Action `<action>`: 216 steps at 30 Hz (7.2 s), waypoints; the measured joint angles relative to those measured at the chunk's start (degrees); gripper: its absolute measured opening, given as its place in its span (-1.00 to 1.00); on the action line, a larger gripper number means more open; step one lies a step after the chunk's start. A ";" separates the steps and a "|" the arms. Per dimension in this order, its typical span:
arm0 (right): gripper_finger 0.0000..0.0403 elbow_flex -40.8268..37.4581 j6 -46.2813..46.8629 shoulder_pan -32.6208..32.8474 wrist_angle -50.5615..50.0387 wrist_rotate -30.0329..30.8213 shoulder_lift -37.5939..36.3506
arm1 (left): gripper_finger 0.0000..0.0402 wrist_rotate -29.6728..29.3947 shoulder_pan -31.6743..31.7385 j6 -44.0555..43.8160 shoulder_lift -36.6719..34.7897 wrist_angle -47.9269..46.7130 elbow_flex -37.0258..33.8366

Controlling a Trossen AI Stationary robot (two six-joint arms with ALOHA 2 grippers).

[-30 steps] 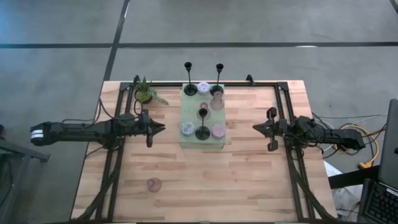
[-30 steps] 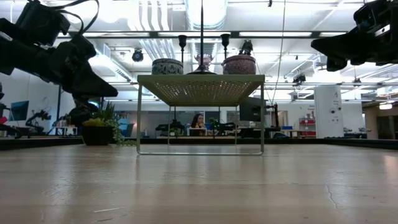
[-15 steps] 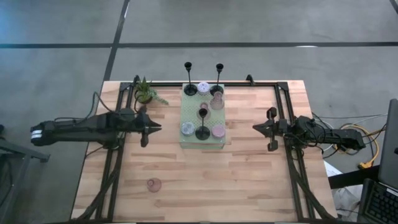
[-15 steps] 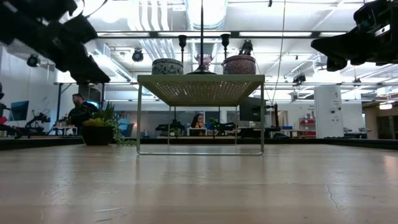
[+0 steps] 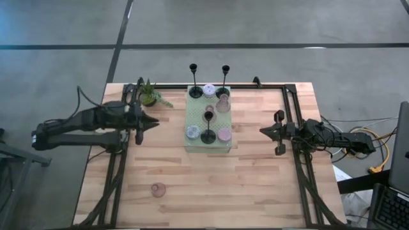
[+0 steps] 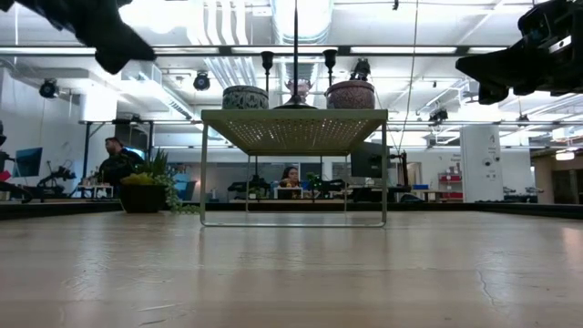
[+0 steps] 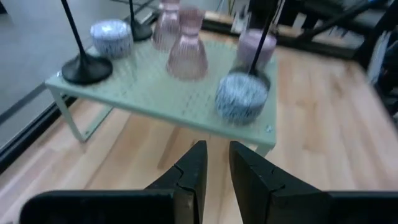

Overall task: Pick & Place candle stick holders
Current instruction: Put the glass candle holder on the shelf

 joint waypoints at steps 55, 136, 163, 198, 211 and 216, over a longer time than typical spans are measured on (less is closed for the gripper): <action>-0.96 0.01 0.00 -0.02 -0.02 0.00 0.00 | -0.83 -0.96 -26.83 -11.90 12.57 1.23 -3.70; -0.96 0.03 0.00 0.00 -0.01 0.01 0.02 | 0.21 -0.84 -53.39 -13.30 33.23 68.25 -32.65; -0.96 0.03 0.00 -0.02 -0.02 0.00 0.00 | -0.21 -0.76 -53.45 -12.37 41.57 80.71 -30.94; -0.96 0.03 0.00 0.00 -0.02 0.01 0.00 | -0.21 -31.49 -15.33 -4.41 26.92 28.09 14.20; -0.96 0.03 0.00 -0.02 -0.02 0.02 0.00 | -0.21 -27.54 -2.48 1.03 37.34 36.08 14.42; -0.96 0.03 0.00 0.00 -0.02 0.01 0.00 | -0.21 -26.93 0.58 0.29 41.22 37.79 14.41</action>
